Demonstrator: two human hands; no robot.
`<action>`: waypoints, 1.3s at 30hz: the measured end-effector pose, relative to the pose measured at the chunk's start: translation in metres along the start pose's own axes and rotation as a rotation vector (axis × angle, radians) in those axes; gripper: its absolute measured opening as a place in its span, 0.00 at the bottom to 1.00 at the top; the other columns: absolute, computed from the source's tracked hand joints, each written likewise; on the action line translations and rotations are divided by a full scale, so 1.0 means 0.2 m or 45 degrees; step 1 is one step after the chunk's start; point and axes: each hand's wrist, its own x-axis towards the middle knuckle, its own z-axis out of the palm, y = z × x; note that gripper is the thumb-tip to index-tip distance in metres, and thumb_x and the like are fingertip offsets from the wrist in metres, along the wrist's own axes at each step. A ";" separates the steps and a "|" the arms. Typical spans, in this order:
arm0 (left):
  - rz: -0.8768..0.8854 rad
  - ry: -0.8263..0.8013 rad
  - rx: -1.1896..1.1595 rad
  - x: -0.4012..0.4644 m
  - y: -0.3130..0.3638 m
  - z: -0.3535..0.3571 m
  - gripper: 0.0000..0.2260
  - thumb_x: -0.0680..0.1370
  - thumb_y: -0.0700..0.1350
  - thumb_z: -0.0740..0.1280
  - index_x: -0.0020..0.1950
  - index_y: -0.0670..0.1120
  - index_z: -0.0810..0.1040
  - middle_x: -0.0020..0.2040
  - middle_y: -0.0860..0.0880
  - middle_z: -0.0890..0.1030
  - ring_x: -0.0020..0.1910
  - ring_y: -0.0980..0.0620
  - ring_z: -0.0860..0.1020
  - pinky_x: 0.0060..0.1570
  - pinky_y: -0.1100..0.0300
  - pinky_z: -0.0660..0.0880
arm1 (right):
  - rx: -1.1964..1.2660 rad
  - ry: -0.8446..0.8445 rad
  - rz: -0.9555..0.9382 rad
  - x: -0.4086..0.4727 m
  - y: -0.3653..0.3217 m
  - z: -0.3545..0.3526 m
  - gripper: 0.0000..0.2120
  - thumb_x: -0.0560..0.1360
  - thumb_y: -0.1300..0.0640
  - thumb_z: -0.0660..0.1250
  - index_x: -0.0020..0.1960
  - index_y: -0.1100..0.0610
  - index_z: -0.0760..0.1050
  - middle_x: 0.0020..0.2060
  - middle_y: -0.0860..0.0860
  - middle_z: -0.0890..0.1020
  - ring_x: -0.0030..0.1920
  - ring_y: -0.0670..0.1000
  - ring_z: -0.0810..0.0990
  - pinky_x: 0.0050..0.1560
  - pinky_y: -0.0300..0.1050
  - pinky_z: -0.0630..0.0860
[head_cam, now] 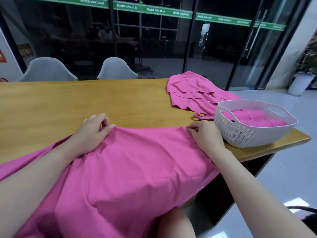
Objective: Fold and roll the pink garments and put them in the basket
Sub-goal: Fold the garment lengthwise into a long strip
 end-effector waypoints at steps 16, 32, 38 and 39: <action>-0.172 -0.097 0.525 -0.04 -0.07 -0.09 0.24 0.80 0.65 0.56 0.32 0.50 0.70 0.31 0.53 0.76 0.36 0.43 0.76 0.37 0.50 0.74 | 0.214 0.005 0.133 0.01 0.00 0.01 0.08 0.72 0.48 0.77 0.41 0.52 0.85 0.35 0.47 0.84 0.41 0.51 0.82 0.47 0.54 0.79; -0.269 0.057 0.426 -0.07 -0.06 -0.09 0.23 0.81 0.65 0.57 0.35 0.50 0.70 0.31 0.51 0.77 0.37 0.40 0.77 0.38 0.48 0.74 | -0.001 -0.042 0.285 0.10 -0.05 0.07 0.16 0.77 0.45 0.71 0.36 0.51 0.72 0.32 0.47 0.75 0.41 0.56 0.77 0.52 0.55 0.75; -0.356 -0.066 0.255 -0.06 -0.08 -0.11 0.20 0.78 0.66 0.63 0.37 0.51 0.73 0.32 0.50 0.79 0.36 0.48 0.77 0.41 0.48 0.75 | 0.021 0.008 0.311 0.11 -0.04 0.09 0.14 0.78 0.47 0.70 0.39 0.54 0.74 0.46 0.55 0.85 0.54 0.60 0.82 0.54 0.57 0.77; -0.363 -0.080 0.242 -0.06 -0.09 -0.11 0.20 0.78 0.65 0.64 0.37 0.51 0.74 0.32 0.50 0.79 0.36 0.48 0.77 0.41 0.49 0.75 | 0.020 0.010 0.310 0.11 -0.04 0.09 0.14 0.78 0.47 0.70 0.39 0.54 0.74 0.46 0.55 0.85 0.55 0.59 0.82 0.55 0.57 0.77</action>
